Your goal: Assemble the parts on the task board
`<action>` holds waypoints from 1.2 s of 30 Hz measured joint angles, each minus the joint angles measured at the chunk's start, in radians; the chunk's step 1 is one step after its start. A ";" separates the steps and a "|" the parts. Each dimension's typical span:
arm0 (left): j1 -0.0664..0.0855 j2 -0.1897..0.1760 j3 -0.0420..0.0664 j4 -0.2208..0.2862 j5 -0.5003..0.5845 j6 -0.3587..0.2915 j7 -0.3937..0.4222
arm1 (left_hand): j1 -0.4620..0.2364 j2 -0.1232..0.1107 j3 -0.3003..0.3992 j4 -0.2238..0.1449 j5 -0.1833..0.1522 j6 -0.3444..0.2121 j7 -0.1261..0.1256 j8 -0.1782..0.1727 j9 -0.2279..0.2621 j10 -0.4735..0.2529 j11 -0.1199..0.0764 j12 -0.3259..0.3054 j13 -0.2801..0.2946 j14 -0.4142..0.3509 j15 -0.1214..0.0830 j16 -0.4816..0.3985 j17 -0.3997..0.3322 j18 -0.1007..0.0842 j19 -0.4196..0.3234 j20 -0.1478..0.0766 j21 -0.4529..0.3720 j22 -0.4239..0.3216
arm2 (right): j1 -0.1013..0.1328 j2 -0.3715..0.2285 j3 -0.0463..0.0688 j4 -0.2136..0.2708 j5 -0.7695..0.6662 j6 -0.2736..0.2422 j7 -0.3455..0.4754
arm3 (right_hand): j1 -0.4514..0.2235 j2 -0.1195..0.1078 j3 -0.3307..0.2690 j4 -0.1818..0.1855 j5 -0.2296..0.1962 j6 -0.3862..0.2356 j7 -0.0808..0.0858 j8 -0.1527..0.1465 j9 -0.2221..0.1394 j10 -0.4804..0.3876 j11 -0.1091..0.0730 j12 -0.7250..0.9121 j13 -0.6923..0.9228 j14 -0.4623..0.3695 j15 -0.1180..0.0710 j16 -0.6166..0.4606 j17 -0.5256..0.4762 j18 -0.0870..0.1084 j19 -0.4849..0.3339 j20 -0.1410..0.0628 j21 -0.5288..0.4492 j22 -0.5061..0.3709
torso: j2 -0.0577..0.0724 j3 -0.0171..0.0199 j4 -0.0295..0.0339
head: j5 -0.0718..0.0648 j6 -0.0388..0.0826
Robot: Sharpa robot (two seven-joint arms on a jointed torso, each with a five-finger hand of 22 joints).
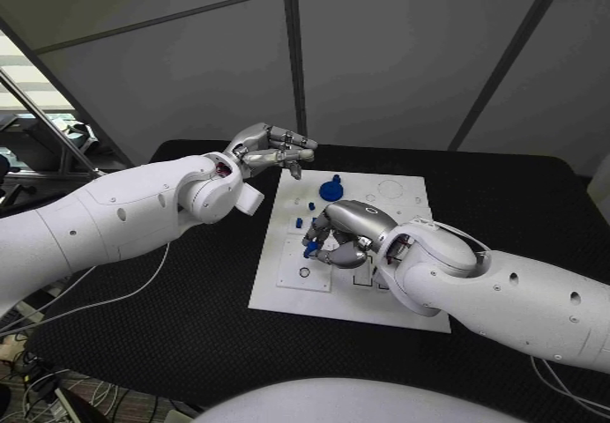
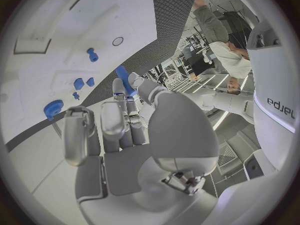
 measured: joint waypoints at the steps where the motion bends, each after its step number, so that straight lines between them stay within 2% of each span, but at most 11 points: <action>1: 0.000 0.001 0.000 -0.001 0.000 0.000 0.000 | 0.000 0.000 0.000 0.000 0.000 0.000 0.000 0.000 0.000 0.000 0.000 0.000 0.000 0.000 0.000 0.000 0.000 0.000 0.000 0.000 0.000 0.000 | -0.001 0.004 -0.002 -0.004 -0.001 0.002 0.002 | 0.000 0.000 0.000 0.000 0.000 0.000 0.000 0.000 0.000 0.000 0.000 0.000 0.000 0.000 0.000 0.000 0.000 0.000 0.000 0.000 0.000 0.000 | 0.000 0.0000 -0.0007 | 0.002 -0.001; 7: 0.000 0.007 0.000 -0.005 0.000 0.001 0.000 | 0.000 0.000 0.000 0.000 0.000 0.000 0.000 0.000 0.000 0.000 0.000 0.000 0.000 0.000 0.000 0.000 0.000 0.000 0.000 0.000 0.000 0.000 | -0.007 0.030 -0.017 -0.031 -0.012 0.013 0.009 | 0.001 -0.001 0.000 0.000 -0.001 0.000 0.000 0.000 0.000 0.000 0.000 0.000 0.000 0.000 0.000 0.000 -0.002 0.000 0.000 0.000 0.000 0.000 | 0.000 0.0005 -0.0012 | 0.008 -0.006; 11: 0.000 0.010 0.000 -0.006 0.000 0.001 0.000 | 0.000 0.000 0.000 0.000 0.000 0.000 0.000 0.000 0.000 0.000 0.000 0.000 0.000 0.000 0.000 0.000 0.000 0.000 0.000 0.000 0.000 0.000 | -0.012 0.045 -0.021 -0.048 -0.019 0.021 0.012 | 0.002 -0.002 0.000 0.000 -0.001 -0.001 -0.001 -0.001 0.000 0.000 0.000 0.000 0.000 0.000 0.000 0.000 -0.004 0.000 0.000 0.000 0.000 0.000 | 0.000 0.0012 -0.0011 | 0.011 -0.009; 22: 0.000 0.013 0.000 -0.009 0.000 0.003 0.000 | 0.000 0.000 0.000 0.000 0.000 0.000 0.000 0.000 0.000 0.000 0.000 0.000 0.000 0.000 0.000 0.000 0.000 0.000 0.000 0.000 0.000 0.000 | -0.017 0.063 -0.026 -0.077 -0.039 0.052 0.013 | 0.003 -0.003 0.000 0.000 0.002 -0.002 -0.002 -0.006 0.000 0.000 0.000 0.000 0.000 0.000 0.000 0.000 -0.004 0.000 -0.004 -0.004 0.000 0.000 | 0.000 0.0011 -0.0001 | 0.018 -0.017; 36: 0.000 0.013 0.000 -0.009 0.000 0.005 0.000 | 0.000 0.000 0.000 0.000 0.000 0.000 0.000 0.000 0.000 0.000 0.000 0.000 0.001 0.000 0.000 0.000 0.000 0.000 0.004 0.004 -0.004 -0.001 | -0.020 0.071 -0.032 -0.093 -0.055 0.097 0.012 | 0.002 -0.003 0.000 0.000 0.002 -0.004 -0.004 -0.004 0.000 0.000 0.000 -0.004 0.000 0.000 0.000 0.000 -0.004 0.000 -0.004 -0.003 0.000 0.000 | 0.000 0.0007 -0.0002 | 0.019 -0.023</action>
